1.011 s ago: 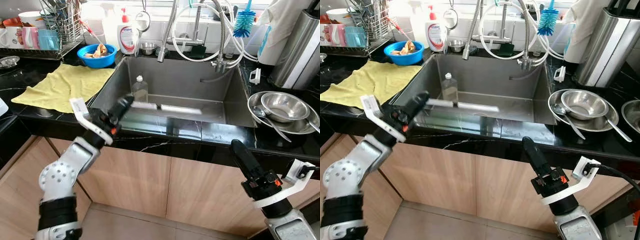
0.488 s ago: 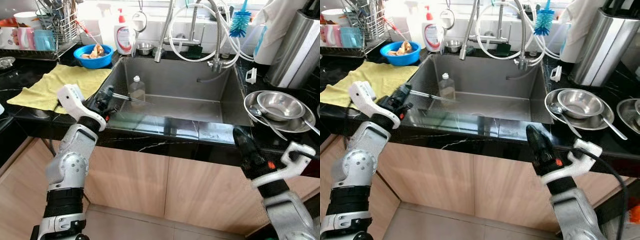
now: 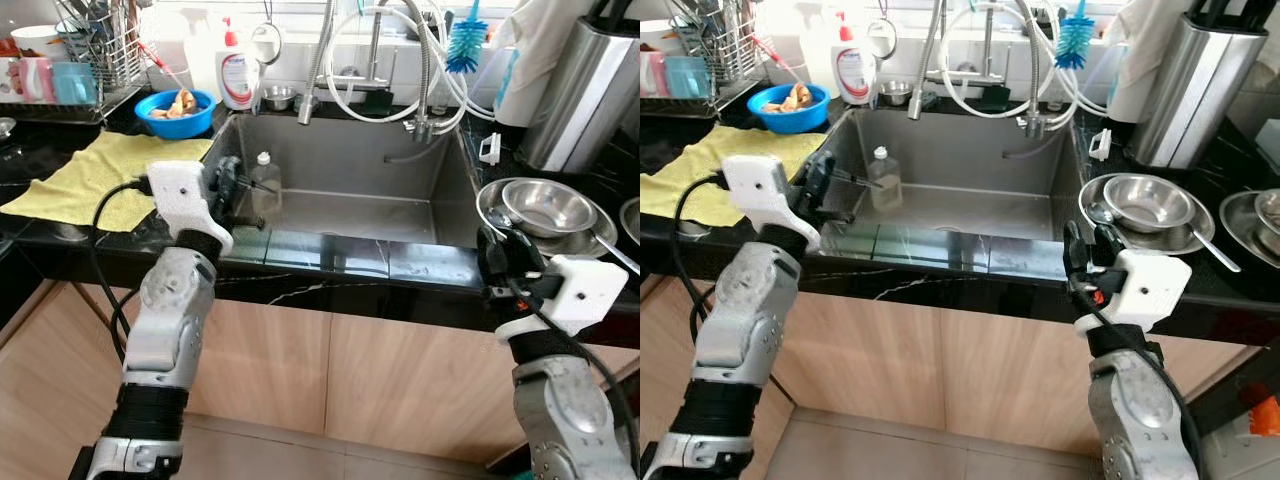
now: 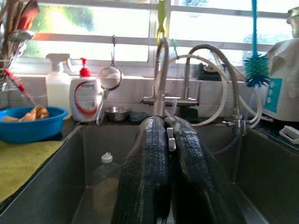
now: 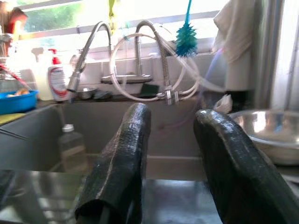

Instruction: Kitchen organization

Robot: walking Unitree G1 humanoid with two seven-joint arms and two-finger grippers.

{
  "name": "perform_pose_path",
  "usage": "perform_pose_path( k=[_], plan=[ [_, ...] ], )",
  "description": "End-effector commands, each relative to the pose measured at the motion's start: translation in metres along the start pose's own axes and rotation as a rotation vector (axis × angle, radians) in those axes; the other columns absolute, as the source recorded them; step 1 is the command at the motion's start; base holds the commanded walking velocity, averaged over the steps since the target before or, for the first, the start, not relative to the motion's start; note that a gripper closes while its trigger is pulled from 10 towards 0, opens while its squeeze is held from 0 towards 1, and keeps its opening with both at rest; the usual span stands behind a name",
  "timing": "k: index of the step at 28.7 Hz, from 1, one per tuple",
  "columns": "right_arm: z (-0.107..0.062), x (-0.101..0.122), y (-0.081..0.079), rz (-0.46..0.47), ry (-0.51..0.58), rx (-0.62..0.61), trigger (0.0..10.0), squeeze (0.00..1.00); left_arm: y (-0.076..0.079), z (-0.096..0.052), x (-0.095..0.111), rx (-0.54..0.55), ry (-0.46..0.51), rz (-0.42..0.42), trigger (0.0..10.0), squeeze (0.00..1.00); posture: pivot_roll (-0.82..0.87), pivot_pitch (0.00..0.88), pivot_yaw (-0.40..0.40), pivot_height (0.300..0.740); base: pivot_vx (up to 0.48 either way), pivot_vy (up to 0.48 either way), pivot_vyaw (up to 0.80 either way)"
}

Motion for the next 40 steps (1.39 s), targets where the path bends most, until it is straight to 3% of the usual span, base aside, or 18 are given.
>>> perform_pose_path(
  k=[1, 5, 15, 19, 34, 40],
  plan=[
    [-0.001, -0.001, 0.000, -0.080, 0.011, -0.035, 10.0, 0.00, 0.004, -0.002, -0.002, -0.004, 0.017, 0.024, 10.0, 0.00, -0.08, 0.000, 0.014, 0.740, 0.000, 0.000, 0.00],
    [-0.005, -0.003, 0.000, -0.123, 0.012, -0.049, 10.0, 0.00, 0.008, -0.005, -0.006, -0.029, 0.013, 0.058, 10.0, 0.00, -0.08, 0.000, 0.014, 0.740, 0.000, 0.000, 0.00],
    [-0.011, -0.008, 0.007, -0.187, 0.004, -0.041, 10.0, 0.00, -0.008, -0.010, -0.007, -0.108, -0.001, 0.221, 10.0, 0.00, -0.07, 0.000, 0.016, 0.740, 0.000, 0.000, 0.00],
    [-0.010, -0.007, 0.006, -0.177, 0.010, -0.046, 10.0, 0.00, -0.012, -0.008, -0.007, -0.093, -0.003, 0.221, 10.0, 0.00, -0.07, 0.000, 0.013, 0.740, 0.000, 0.000, 0.00],
    [-0.010, -0.012, -0.004, -0.189, -0.010, -0.030, 10.0, 0.00, -0.003, -0.009, -0.015, -0.087, -0.011, 0.184, 10.0, 0.00, -0.08, 0.000, 0.009, 0.740, 0.000, 0.000, 0.00],
    [-0.008, -0.012, -0.006, -0.222, -0.008, -0.019, 10.0, 0.00, -0.005, -0.007, -0.014, -0.084, -0.009, 0.183, 10.0, 0.00, -0.07, 0.000, 0.006, 0.740, 0.261, 0.000, 0.16]
  ],
)
Point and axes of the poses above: a point about 5 cm out from each wrist's last joint towards the gripper, its own z axis pointing out of the wrist towards the gripper, its own x axis along the axis of the wrist's last joint, y = z × x, the point moved 1 cm from there along z, pointing out of the wrist towards the gripper, and after that the axes turned 9 degrees about -z, right-handed, at the moved point
